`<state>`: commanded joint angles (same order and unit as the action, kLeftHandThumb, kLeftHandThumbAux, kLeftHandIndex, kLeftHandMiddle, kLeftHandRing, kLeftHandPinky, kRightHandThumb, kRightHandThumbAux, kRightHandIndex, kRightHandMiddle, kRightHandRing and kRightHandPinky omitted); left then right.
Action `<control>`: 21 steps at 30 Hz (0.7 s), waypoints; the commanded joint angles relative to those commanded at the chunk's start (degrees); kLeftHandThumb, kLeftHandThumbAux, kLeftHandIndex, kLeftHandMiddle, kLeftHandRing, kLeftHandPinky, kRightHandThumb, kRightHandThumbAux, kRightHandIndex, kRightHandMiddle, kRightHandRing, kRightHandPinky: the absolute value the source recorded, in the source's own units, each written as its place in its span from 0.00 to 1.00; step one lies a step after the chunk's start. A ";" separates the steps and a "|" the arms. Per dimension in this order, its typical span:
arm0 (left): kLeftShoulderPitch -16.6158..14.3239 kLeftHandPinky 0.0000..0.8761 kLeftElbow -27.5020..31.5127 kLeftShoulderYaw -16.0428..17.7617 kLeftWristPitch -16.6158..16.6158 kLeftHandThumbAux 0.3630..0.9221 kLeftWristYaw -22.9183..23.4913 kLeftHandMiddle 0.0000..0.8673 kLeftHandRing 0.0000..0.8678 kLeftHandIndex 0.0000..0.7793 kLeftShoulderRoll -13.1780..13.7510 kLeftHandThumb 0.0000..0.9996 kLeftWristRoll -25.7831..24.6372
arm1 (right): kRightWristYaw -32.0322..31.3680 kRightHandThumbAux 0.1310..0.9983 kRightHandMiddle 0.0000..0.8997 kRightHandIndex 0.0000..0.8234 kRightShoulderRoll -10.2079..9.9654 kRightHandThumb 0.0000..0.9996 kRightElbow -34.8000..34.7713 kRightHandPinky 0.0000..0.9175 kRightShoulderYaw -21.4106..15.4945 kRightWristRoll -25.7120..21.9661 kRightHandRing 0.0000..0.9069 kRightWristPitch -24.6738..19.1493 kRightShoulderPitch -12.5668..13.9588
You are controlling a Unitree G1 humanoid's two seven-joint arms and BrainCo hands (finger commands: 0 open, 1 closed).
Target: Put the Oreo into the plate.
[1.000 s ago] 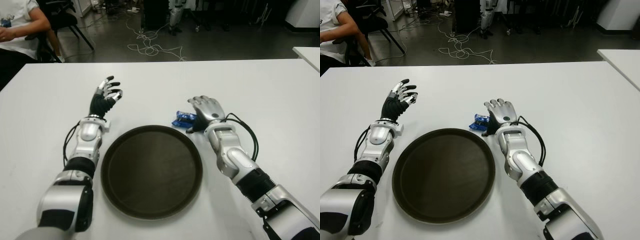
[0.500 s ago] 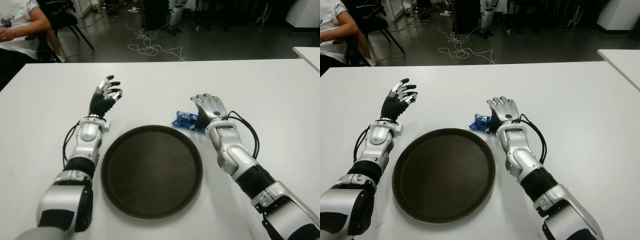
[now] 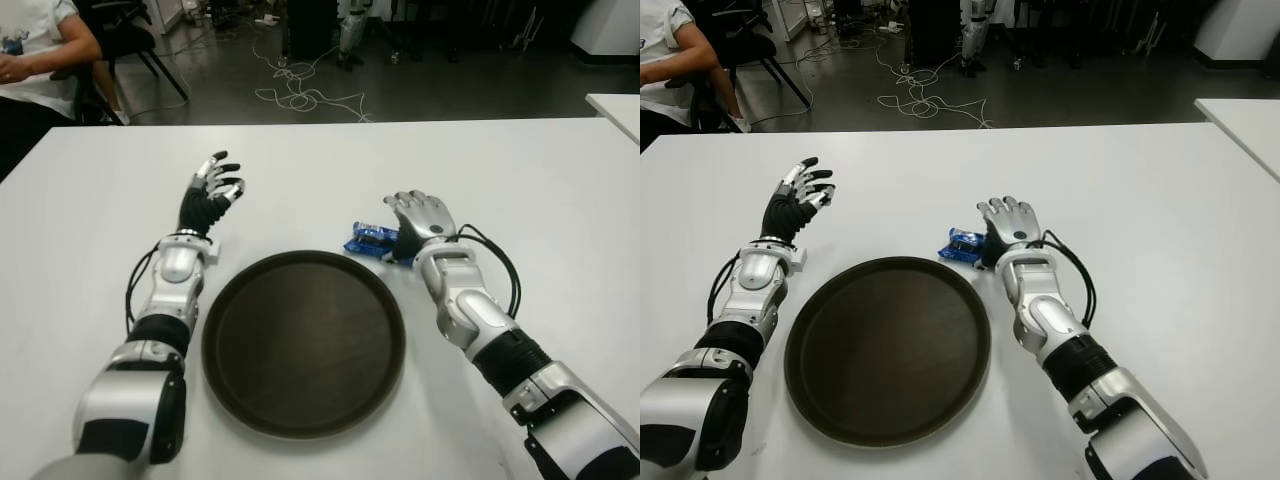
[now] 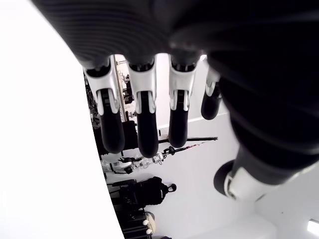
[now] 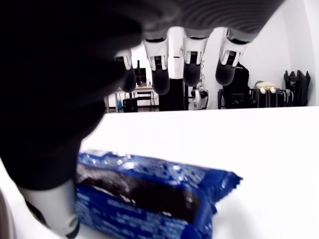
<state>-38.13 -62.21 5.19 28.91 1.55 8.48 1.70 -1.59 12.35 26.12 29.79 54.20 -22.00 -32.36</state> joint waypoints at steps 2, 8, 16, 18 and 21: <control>0.14 0.34 0.31 0.05 0.14 0.58 0.34 0.27 0.29 0.15 -0.09 0.42 -0.20 | 0.06 0.71 0.00 0.00 -0.14 0.00 0.83 0.00 -0.34 -0.78 0.00 0.60 -0.13; 0.32 0.34 0.71 0.00 0.40 0.56 0.60 0.27 0.30 0.15 -0.10 0.42 -0.26 | 0.74 0.70 0.00 0.00 -0.15 0.00 2.74 0.00 -1.07 -3.00 0.00 2.70 -0.48; 0.36 0.35 0.97 0.30 -0.33 0.56 1.01 0.26 0.29 0.15 -0.23 0.45 -0.78 | 0.05 0.70 0.00 0.00 -0.23 0.00 4.50 0.00 -1.37 -4.67 0.00 3.64 -1.37; 0.35 0.35 0.89 0.34 -0.33 0.56 0.89 0.26 0.29 0.15 -0.24 0.45 -0.73 | 0.07 0.70 0.00 0.00 -0.32 0.00 5.11 0.00 -1.47 -5.04 0.00 3.91 -1.63; 0.40 0.34 0.91 0.32 -0.21 0.56 0.43 0.27 0.29 0.15 -0.25 0.45 -0.52 | 0.07 0.70 0.00 0.00 -0.25 0.00 5.47 0.00 -1.54 -5.75 0.00 4.57 -1.74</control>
<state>-37.73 -61.30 5.51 28.70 1.98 8.23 1.18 -1.52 12.10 31.59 28.25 48.46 -17.43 -34.10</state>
